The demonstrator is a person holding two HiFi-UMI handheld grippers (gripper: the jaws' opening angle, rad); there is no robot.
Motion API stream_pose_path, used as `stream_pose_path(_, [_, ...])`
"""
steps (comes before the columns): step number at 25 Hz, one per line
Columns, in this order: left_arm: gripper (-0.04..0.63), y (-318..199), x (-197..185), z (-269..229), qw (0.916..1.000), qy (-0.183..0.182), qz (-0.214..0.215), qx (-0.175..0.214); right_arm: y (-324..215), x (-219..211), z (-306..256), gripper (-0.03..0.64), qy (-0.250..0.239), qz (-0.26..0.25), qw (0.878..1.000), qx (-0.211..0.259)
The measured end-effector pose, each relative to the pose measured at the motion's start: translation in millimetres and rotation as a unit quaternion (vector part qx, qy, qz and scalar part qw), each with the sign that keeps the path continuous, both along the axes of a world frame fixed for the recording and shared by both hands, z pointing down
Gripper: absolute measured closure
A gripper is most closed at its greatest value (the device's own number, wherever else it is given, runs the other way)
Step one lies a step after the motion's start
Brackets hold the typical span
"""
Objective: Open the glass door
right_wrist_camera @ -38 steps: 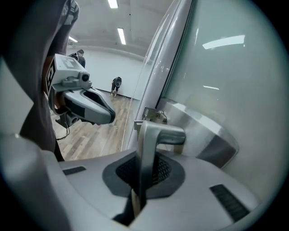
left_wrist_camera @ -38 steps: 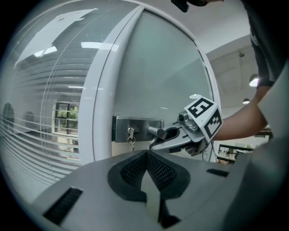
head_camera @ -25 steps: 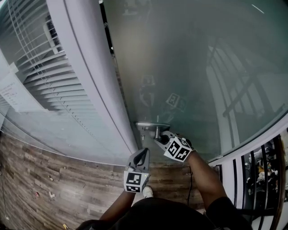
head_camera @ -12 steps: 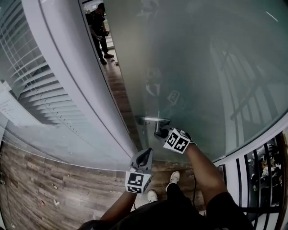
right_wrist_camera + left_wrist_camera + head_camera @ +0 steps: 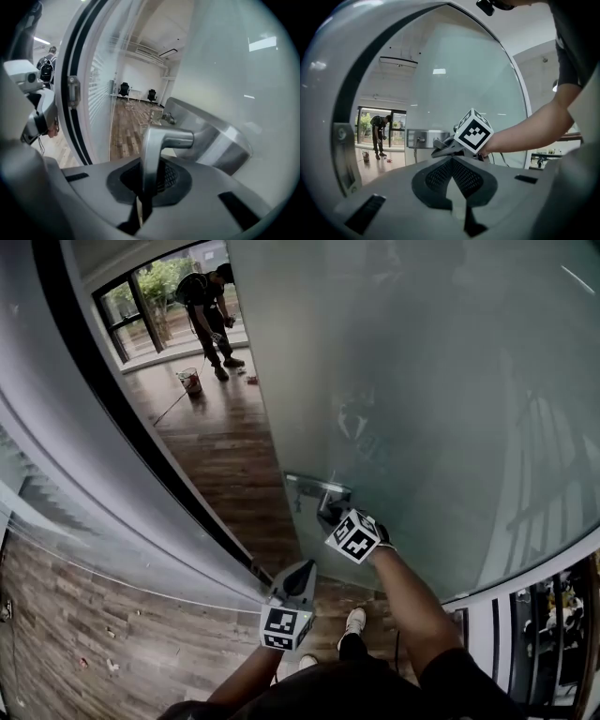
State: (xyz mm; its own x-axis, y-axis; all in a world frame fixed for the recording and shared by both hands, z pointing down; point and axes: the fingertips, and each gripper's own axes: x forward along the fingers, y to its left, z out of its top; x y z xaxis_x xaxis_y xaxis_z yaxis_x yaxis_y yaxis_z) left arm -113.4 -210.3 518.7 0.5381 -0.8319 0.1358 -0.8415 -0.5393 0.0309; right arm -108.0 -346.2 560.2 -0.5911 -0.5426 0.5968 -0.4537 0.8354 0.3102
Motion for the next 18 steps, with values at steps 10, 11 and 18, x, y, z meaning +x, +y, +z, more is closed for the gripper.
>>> stream_pose_path(10, [0.597,-96.2,51.3,-4.9,0.9992,-0.019,-0.037,-0.001,-110.1,50.2,3.6,0.601,-0.006,0.066,0.998,0.007])
stream_pose_path(11, [0.597,-104.0,58.8,-5.2,0.9990,-0.020,-0.040,-0.005,-121.1,59.3,4.4,0.601,-0.005,0.072,0.997,0.005])
stream_pose_path(18, [0.597,-147.9,83.9,-10.4,0.9959,-0.029,-0.084,-0.017,-184.9,106.1,0.0,0.601,-0.011,0.107,0.994,-0.016])
